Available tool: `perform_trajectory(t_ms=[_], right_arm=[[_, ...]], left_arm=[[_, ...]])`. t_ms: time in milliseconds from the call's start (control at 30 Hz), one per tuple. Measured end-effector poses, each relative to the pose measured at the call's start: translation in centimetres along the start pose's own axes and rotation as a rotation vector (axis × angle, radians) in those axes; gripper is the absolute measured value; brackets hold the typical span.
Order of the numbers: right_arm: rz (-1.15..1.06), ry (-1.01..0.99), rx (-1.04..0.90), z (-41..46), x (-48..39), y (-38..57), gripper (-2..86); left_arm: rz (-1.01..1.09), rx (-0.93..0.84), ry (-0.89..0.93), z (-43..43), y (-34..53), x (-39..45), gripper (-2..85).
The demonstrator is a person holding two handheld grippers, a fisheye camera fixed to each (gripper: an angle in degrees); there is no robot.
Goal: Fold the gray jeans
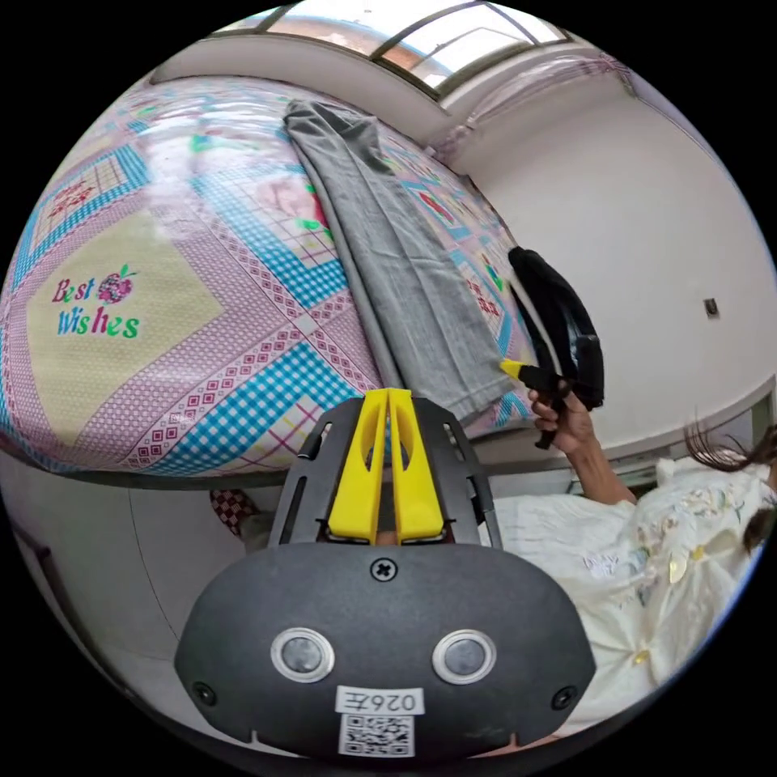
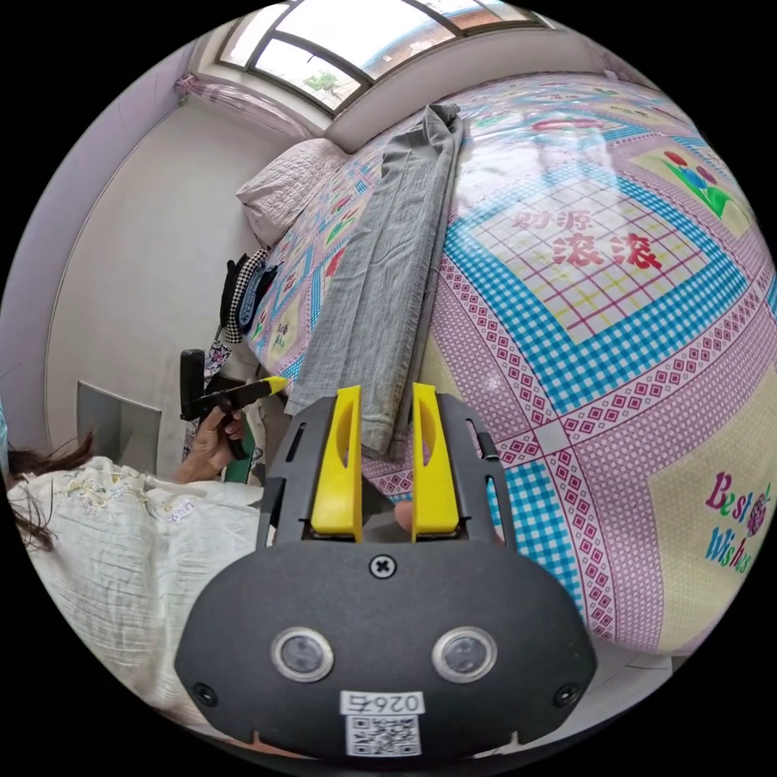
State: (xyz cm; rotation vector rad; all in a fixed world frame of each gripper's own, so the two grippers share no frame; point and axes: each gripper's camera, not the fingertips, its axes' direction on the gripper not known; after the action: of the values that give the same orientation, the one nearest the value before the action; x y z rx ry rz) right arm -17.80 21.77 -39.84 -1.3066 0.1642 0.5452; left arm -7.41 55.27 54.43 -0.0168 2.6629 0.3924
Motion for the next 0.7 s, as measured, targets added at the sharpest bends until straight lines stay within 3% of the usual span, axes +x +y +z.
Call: perform_trajectory(t_ms=[167,267,500,700], right_arm=[[-0.037,-0.026,-0.057,1.4,-0.3,0.6,5.9],[-0.045,-0.019,-0.075,1.8,-0.3,1.4,4.7],[-0.033,-0.053,-0.089,2.0,0.9,2.7,4.4],[-0.048,-0.071,-0.108,2.0,1.3,3.0,3.6]], left_arm=[[0.040,-0.042,-0.066,4.4,0.2,1.7,-0.2],[0.014,0.022,-0.076,5.4,0.6,2.5,1.5],[0.043,-0.006,-0.067,9.9,0.3,4.2,10.3],[0.068,0.023,-0.254,12.5,1.9,6.5,3.9]])
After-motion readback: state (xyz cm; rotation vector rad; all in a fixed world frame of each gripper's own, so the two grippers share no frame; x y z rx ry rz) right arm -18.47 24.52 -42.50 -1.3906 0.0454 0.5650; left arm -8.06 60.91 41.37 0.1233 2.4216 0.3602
